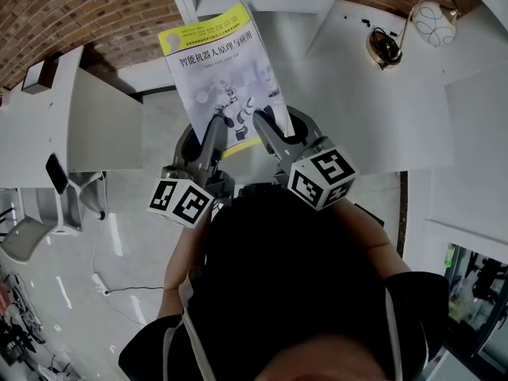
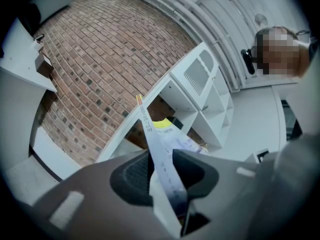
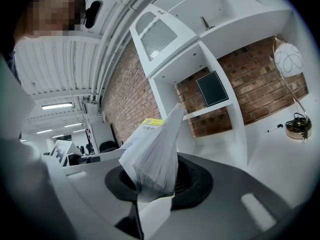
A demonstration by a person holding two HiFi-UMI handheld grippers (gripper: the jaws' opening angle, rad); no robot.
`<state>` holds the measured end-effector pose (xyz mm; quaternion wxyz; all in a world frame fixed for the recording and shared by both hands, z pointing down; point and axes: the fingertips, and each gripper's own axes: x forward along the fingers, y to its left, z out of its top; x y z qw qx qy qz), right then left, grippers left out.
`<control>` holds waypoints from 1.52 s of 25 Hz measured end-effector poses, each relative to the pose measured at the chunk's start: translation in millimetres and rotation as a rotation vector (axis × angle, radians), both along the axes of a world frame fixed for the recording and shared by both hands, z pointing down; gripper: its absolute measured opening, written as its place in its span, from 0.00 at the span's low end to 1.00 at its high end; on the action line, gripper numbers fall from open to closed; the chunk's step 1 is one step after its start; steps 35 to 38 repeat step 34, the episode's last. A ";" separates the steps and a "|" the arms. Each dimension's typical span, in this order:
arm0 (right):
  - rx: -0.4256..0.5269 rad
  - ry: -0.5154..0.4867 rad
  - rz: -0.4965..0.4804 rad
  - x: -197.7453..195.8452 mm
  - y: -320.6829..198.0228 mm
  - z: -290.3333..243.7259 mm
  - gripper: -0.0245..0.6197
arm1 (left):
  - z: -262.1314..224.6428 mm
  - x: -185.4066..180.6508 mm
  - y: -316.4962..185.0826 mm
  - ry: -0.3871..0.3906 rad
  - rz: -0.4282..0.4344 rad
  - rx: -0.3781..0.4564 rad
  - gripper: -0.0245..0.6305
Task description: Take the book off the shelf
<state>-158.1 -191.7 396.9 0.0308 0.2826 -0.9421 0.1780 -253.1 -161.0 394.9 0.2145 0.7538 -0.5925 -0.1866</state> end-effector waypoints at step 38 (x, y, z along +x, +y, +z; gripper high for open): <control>0.007 0.003 -0.045 -9.8 7.5 -0.7 0.22 | -4.3 -7.8 13.4 0.013 -0.055 0.001 0.22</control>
